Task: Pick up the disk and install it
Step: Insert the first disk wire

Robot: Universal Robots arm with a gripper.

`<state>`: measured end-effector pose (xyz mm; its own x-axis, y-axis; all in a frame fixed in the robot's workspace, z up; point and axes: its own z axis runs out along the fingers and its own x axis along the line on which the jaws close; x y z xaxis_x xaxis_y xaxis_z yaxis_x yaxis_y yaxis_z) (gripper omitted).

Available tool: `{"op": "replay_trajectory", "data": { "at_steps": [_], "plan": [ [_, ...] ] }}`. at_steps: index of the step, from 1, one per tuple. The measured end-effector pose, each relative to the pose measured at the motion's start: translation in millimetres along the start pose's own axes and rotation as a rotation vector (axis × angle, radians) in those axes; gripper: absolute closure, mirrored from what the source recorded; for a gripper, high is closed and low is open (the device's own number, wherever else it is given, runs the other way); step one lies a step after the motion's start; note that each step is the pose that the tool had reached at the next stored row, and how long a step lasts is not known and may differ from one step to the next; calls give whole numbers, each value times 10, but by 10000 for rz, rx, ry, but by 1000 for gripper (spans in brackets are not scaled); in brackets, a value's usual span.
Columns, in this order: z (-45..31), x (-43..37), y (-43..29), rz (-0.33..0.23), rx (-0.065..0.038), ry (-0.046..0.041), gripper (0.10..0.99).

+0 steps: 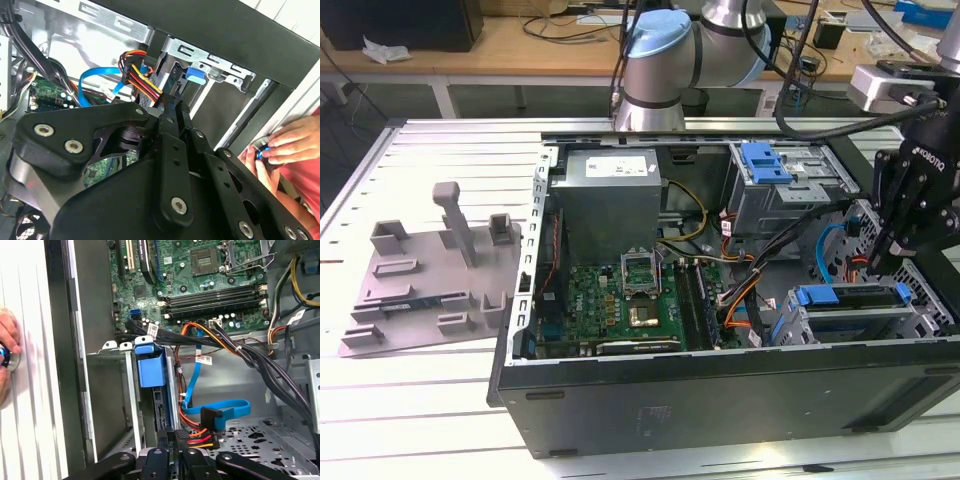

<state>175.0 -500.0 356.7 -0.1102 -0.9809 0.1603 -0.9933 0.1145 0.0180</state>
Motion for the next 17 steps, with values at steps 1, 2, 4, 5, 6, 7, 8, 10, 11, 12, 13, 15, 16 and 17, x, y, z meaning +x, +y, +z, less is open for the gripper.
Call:
{"op": "replay_trajectory", "data": {
  "at_steps": [1,2,4,5,6,7,8,10,11,12,13,15,16,17],
  "plan": [
    [2,9,-1,-22,3,-62,918],
    [3,19,-1,-44,6,-122,918],
    [6,39,-2,-91,11,-251,918],
    [9,58,-2,-129,13,-354,918],
    [12,75,-3,-162,14,-439,918],
    [14,87,-3,-183,15,-492,918],
    [16,101,-3,-209,16,-553,918],
    [23,138,-5,-270,14,-674,918],
    [24,146,-6,-288,15,-693,918],
    [25,148,-6,-301,16,-697,918],
    [25,149,-6,-313,17,-698,918],
    [25,150,-6,-362,24,-696,918],
    [25,151,-6,-421,31,-695,918],
    [26,159,-7,-501,41,-693,918]
  ]
}}
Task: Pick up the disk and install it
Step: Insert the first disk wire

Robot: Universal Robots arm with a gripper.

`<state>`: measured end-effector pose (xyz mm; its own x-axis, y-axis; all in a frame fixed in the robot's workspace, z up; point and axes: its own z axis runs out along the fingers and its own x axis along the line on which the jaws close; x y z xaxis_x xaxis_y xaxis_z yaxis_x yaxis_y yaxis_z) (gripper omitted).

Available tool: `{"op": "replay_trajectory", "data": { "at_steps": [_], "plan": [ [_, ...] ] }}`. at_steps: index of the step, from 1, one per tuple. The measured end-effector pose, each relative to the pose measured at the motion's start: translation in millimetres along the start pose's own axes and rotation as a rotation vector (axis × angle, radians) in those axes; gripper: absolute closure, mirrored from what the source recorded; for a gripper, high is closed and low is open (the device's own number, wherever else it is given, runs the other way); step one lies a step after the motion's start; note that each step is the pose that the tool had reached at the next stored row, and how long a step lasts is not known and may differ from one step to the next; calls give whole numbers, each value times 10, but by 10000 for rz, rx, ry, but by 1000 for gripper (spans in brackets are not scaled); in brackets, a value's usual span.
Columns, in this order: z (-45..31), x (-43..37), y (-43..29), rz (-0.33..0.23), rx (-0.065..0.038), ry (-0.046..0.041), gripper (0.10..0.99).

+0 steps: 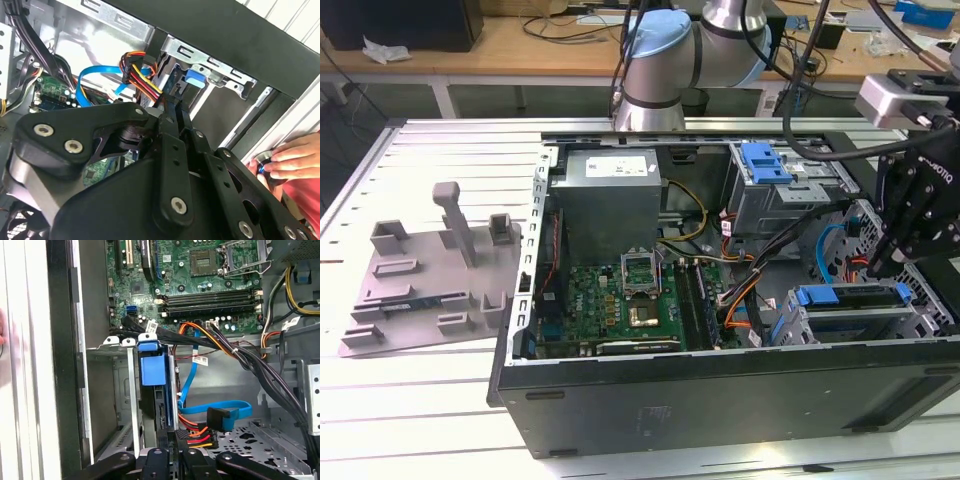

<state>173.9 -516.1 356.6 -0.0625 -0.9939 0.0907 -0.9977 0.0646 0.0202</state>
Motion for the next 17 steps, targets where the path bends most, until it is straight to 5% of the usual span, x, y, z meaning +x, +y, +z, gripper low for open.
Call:
{"op": "replay_trajectory", "data": {
  "at_steps": [17],
  "plan": [
    [11,42,6,-438,40,8,918]
  ]
}}
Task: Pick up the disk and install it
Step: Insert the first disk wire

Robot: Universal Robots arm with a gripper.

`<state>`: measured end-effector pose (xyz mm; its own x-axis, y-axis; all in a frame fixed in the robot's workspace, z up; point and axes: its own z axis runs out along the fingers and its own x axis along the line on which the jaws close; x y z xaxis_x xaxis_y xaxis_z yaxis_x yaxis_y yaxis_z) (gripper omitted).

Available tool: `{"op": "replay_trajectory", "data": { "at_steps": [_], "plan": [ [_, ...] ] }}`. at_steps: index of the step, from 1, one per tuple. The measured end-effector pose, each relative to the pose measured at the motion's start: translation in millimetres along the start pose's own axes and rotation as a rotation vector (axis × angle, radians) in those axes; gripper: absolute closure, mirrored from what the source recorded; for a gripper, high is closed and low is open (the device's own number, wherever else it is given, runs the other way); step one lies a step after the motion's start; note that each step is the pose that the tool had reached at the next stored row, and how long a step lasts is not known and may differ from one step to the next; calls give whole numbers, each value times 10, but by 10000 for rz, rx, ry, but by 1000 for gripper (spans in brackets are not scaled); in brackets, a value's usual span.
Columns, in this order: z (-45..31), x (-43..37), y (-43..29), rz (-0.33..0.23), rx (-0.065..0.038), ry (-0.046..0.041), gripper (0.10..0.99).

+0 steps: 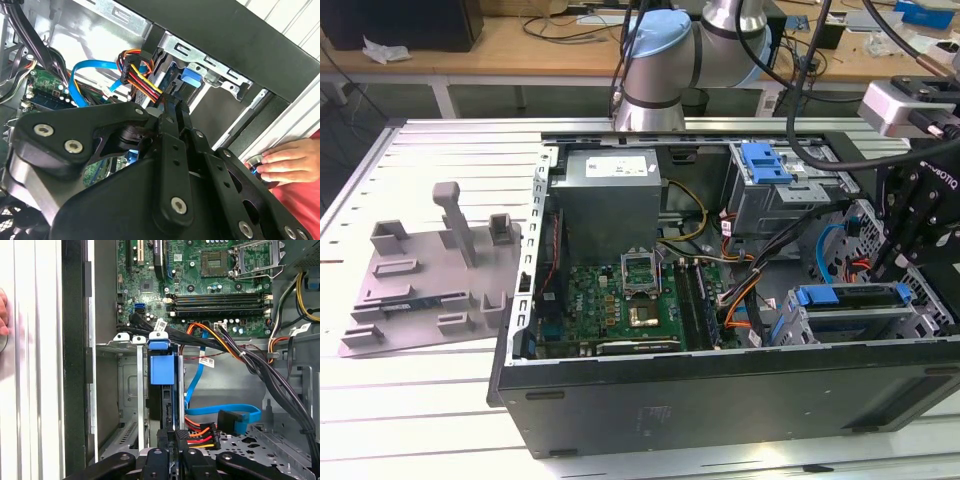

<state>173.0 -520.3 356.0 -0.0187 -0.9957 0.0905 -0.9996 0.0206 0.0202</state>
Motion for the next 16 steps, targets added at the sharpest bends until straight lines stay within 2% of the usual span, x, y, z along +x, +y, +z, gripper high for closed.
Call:
{"op": "replay_trajectory", "data": {
  "at_steps": [3,6,9,11,16],
  "plan": [
    [1,7,0,0,0,-5,918],
    [3,37,0,-1,-1,-49,918],
    [8,89,-2,-5,-3,-198,918],
    [12,125,-2,-9,-6,-333,918],
    [13,131,-2,-10,-6,-348,918]
  ]
}}
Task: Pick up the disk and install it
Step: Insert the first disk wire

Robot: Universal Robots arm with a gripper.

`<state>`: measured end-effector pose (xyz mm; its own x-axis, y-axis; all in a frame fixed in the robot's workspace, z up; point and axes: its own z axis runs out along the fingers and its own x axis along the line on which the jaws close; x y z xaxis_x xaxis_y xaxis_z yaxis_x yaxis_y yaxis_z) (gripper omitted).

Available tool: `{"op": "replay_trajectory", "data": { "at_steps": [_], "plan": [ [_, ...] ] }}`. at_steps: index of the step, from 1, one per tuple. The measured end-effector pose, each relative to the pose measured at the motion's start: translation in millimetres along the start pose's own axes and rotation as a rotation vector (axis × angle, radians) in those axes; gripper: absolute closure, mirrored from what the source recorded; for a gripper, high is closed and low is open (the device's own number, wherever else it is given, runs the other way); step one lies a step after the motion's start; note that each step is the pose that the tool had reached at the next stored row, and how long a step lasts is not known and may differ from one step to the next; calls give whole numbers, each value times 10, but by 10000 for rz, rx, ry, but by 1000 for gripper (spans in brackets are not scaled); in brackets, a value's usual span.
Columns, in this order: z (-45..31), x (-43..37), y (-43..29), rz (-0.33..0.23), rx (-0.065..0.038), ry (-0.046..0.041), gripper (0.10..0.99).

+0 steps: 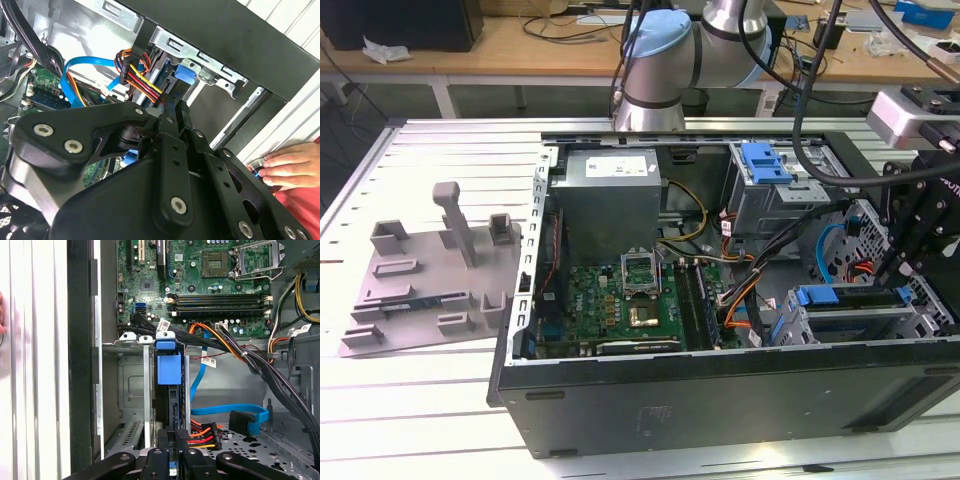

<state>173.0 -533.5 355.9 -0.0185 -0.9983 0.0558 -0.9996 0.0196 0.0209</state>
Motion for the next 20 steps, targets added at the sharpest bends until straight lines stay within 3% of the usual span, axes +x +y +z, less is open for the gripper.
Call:
{"op": "replay_trajectory", "data": {
  "at_steps": [20],
  "plan": [
    [14,-29,19,-301,16,5,918]
  ]
}}
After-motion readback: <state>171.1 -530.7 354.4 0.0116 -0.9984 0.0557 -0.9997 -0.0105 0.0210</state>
